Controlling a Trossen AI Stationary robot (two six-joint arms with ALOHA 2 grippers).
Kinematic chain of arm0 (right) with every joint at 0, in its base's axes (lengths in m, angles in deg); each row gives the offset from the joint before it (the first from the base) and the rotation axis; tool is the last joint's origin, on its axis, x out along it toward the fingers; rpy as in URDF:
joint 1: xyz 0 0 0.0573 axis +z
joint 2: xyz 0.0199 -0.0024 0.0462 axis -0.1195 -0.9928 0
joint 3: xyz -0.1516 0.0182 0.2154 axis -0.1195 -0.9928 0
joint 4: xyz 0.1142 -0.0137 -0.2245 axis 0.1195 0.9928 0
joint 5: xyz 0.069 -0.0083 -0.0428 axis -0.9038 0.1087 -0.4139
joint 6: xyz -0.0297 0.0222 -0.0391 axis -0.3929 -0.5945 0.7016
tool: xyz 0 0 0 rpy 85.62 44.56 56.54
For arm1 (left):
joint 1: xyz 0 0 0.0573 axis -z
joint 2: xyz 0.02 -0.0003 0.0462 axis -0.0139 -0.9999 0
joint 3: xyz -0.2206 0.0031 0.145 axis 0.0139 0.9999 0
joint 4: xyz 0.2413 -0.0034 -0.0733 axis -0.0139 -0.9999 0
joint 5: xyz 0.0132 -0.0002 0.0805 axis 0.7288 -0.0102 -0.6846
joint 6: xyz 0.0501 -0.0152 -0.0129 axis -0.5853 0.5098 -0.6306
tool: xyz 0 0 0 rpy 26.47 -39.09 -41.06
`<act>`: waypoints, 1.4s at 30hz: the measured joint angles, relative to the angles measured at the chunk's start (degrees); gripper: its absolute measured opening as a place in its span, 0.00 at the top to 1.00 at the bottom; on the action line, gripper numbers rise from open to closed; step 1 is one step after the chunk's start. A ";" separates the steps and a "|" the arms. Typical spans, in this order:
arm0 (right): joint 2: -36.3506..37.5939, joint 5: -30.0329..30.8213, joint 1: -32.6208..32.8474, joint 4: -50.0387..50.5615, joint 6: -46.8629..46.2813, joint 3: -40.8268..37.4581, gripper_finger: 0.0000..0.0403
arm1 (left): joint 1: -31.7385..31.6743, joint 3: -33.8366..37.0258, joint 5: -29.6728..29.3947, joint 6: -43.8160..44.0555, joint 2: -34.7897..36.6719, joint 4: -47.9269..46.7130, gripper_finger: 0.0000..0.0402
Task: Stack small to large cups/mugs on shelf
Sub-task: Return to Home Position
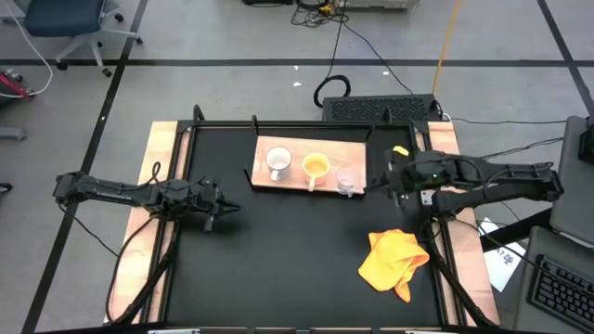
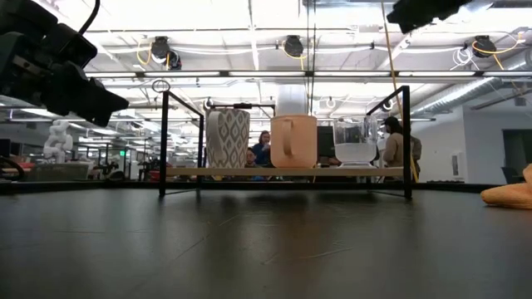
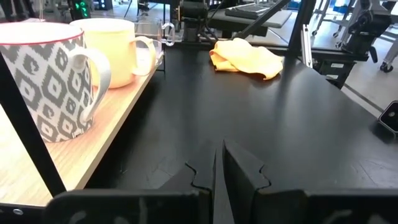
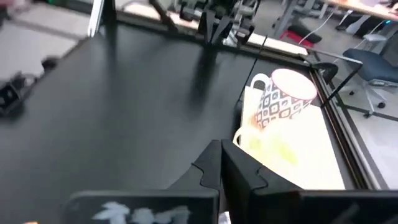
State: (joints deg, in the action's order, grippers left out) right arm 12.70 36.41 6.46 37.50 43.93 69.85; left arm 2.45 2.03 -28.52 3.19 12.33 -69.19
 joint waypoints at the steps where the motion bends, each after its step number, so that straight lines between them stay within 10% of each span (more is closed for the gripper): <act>1: 1.31 -0.03 0.00 -1.20 -0.92 -1.42 1.00 | 0.00 0.00 0.00 0.00 -0.02 0.05 0.92; 42: 30.73 -6.31 0.04 -16.26 -22.61 -32.13 1.00 | 0.00 0.00 0.90 -2.78 0.07 9.27 0.92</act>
State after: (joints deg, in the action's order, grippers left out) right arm 43.43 30.10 6.50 21.24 21.32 37.72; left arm 2.45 2.03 -27.62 0.41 12.40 -59.92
